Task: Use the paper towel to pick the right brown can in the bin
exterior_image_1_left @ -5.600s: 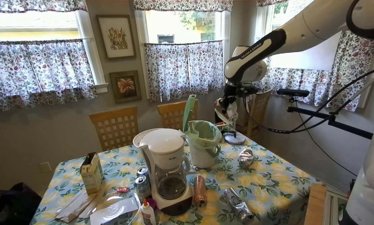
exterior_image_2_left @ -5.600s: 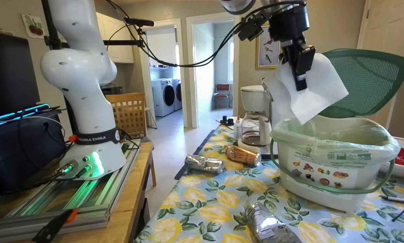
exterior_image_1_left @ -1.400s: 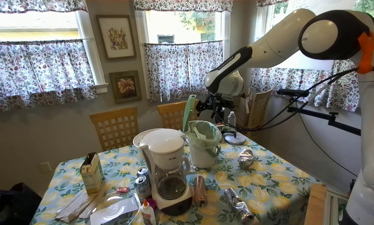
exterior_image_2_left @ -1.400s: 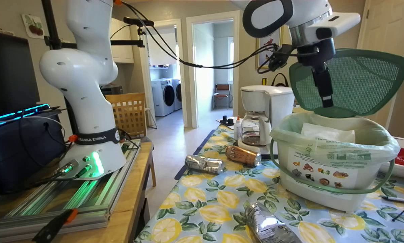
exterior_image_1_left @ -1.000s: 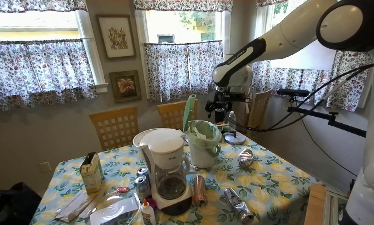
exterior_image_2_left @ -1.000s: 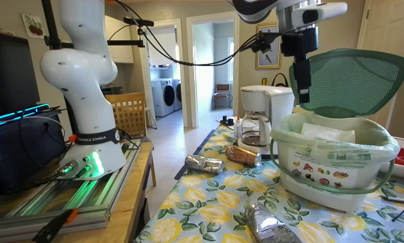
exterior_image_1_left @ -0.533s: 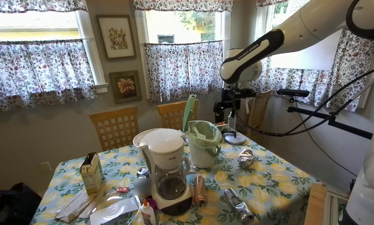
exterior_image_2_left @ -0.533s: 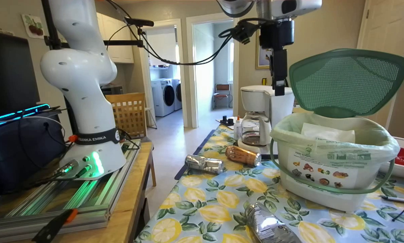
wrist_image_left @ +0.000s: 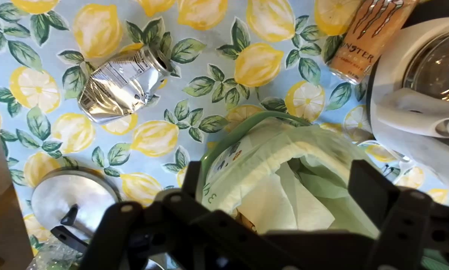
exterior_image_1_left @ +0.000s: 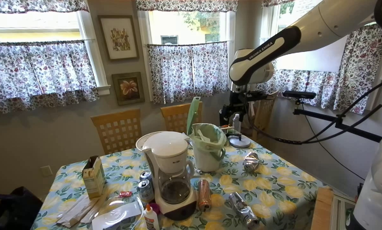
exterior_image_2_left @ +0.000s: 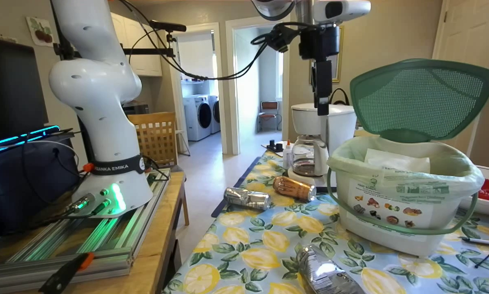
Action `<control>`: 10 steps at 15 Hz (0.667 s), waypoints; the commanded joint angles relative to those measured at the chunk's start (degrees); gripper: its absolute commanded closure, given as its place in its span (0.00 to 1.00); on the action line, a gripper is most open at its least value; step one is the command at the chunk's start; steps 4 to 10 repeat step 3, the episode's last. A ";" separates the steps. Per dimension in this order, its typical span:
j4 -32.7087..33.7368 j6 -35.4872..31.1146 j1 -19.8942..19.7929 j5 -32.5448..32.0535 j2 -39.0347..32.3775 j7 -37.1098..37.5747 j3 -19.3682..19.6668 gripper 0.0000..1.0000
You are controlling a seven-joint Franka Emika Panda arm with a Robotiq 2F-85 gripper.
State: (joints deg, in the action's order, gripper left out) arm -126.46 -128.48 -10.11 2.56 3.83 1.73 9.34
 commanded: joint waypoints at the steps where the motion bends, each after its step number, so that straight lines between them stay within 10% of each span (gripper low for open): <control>1: 0.13 0.17 0.15 -0.02 -0.01 -0.01 0.17 0.00; 10: 0.13 0.17 0.15 -0.02 -0.02 -0.01 0.18 0.00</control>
